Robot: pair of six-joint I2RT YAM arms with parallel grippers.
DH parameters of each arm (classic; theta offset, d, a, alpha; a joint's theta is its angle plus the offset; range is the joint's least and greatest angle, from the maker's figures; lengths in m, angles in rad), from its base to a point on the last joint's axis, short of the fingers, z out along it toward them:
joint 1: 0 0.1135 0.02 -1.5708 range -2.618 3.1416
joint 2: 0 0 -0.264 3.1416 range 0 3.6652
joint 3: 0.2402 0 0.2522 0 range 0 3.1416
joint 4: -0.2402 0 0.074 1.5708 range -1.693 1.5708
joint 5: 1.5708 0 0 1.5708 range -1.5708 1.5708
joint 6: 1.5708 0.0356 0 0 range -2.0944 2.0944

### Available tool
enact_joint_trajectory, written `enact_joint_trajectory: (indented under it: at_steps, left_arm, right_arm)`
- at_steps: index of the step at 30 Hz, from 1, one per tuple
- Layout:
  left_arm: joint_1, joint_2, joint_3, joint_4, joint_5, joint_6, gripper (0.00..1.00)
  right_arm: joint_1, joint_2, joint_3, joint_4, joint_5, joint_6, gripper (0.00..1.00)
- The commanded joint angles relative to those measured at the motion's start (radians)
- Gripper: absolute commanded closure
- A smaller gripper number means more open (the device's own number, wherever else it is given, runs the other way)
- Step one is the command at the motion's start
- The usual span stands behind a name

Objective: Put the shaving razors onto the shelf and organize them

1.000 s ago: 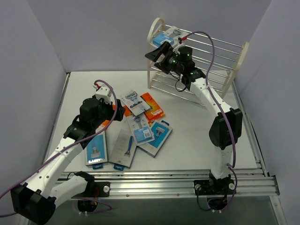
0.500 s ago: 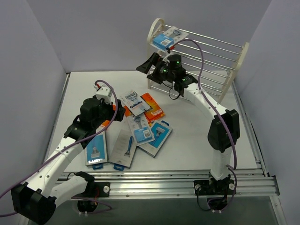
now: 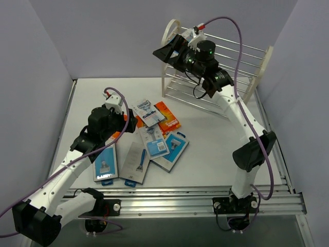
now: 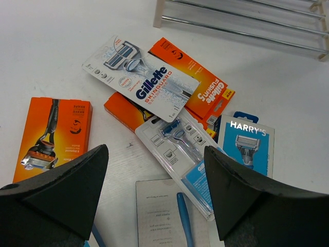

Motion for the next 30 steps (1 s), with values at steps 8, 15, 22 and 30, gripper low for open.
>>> enact_joint_trajectory:
  at_steps: [8,15,22,30]
  left_arm:
    - [-0.034,0.000,0.024,0.016,0.002,0.012,0.16]
    - [-0.071,-0.009,0.025,0.004,-0.050,0.034,0.16]
    - [-0.108,-0.017,0.022,-0.002,-0.084,0.046,0.16]
    - [-0.138,-0.020,0.022,-0.008,-0.107,0.055,0.15]
  right_arm:
    - [-0.088,0.071,0.287,-0.088,0.183,-0.126,0.11]
    - [-0.116,0.161,0.387,-0.091,0.283,-0.142,0.10]
    - [-0.134,0.255,0.474,-0.088,0.304,-0.143,0.10]
    - [-0.154,0.298,0.507,-0.081,0.318,-0.154,0.10]
